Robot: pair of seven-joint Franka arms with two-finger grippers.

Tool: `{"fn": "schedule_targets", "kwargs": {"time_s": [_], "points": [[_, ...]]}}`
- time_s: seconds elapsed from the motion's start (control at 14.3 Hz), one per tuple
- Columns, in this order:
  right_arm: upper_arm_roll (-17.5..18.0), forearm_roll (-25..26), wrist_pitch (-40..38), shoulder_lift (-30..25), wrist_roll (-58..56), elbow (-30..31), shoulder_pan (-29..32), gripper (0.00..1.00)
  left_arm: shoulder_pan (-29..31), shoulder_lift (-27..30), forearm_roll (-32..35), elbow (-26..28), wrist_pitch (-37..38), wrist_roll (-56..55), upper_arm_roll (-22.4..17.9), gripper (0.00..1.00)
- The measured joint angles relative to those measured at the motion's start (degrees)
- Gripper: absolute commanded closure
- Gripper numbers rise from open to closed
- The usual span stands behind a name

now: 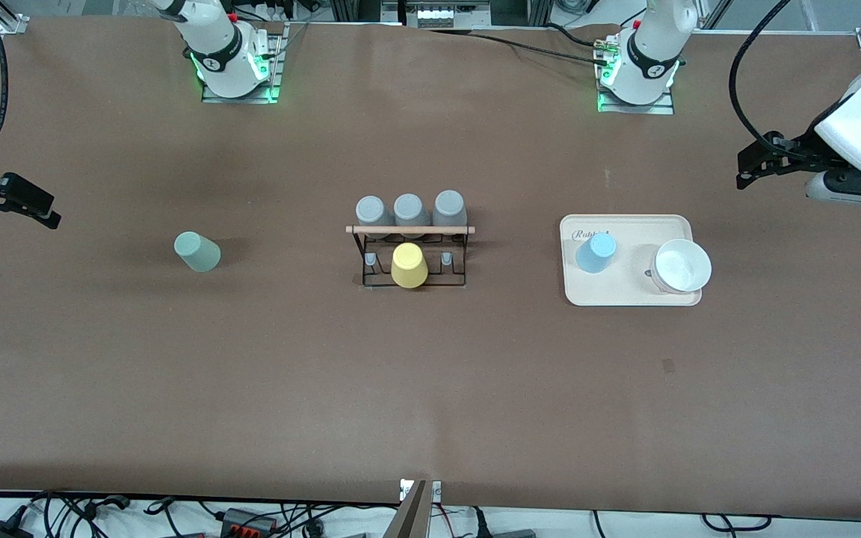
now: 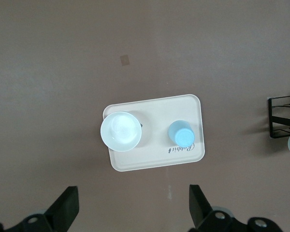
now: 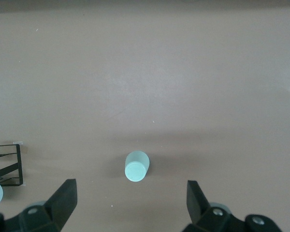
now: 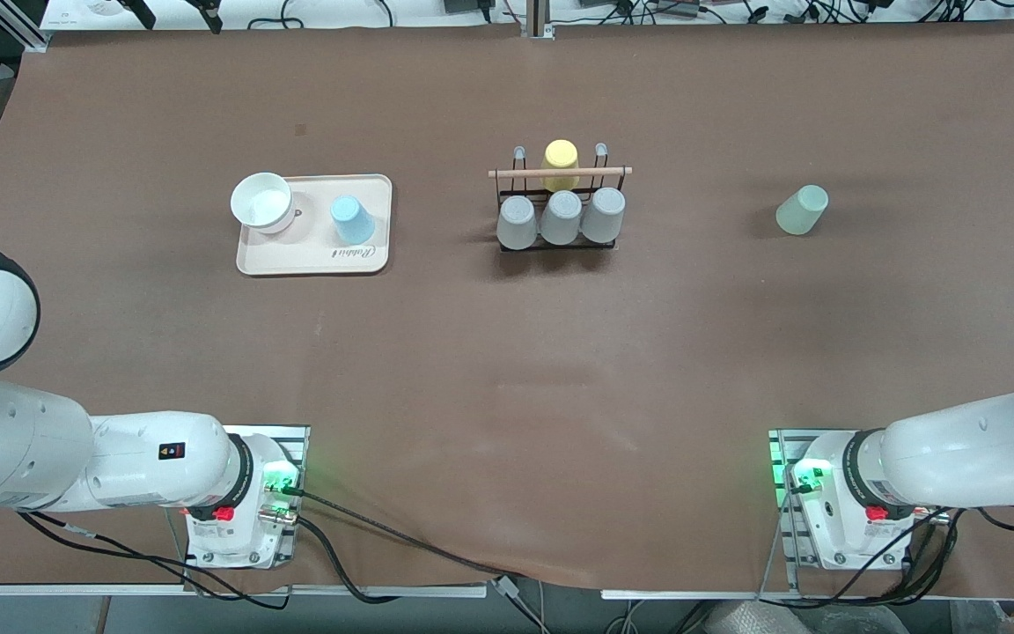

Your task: Hang scattered cups on rack with three cups

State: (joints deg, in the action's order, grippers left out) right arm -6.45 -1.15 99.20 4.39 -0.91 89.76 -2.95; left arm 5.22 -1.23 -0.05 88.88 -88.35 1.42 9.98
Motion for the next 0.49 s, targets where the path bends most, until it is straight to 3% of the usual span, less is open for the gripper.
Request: {"fn": "schedule_targets", "kwargs": {"time_s": [0.49], "points": [[0.0,0.0,-0.8,0.0,0.0,0.0,0.2,0.0,0.0,0.0,0.0,0.0,0.0,0.0,0.0,0.0]]}}
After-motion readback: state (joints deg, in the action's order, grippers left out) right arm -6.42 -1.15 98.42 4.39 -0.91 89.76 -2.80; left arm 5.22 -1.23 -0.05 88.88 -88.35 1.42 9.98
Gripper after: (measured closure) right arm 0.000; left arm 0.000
